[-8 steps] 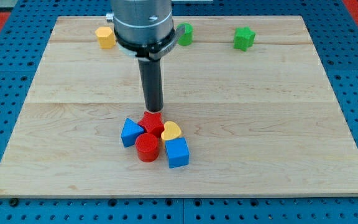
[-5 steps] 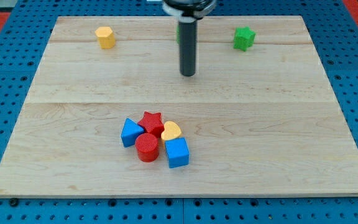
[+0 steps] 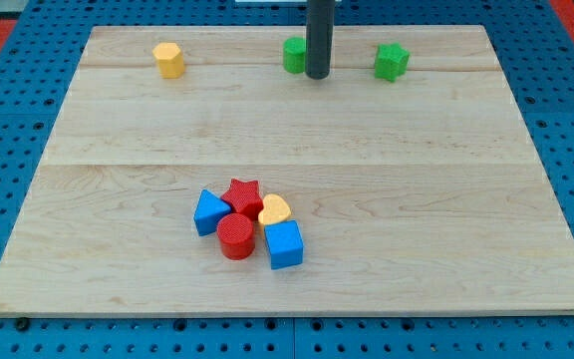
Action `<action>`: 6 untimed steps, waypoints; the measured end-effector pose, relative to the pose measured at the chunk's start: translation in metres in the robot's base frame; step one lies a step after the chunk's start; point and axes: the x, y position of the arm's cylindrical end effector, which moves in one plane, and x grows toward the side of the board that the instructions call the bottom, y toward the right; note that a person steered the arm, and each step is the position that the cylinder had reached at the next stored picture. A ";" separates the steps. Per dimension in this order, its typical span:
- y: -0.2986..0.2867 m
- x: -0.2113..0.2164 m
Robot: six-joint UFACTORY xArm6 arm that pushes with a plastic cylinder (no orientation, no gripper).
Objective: Push the green circle to the right of the yellow hexagon
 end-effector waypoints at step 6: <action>-0.121 -0.013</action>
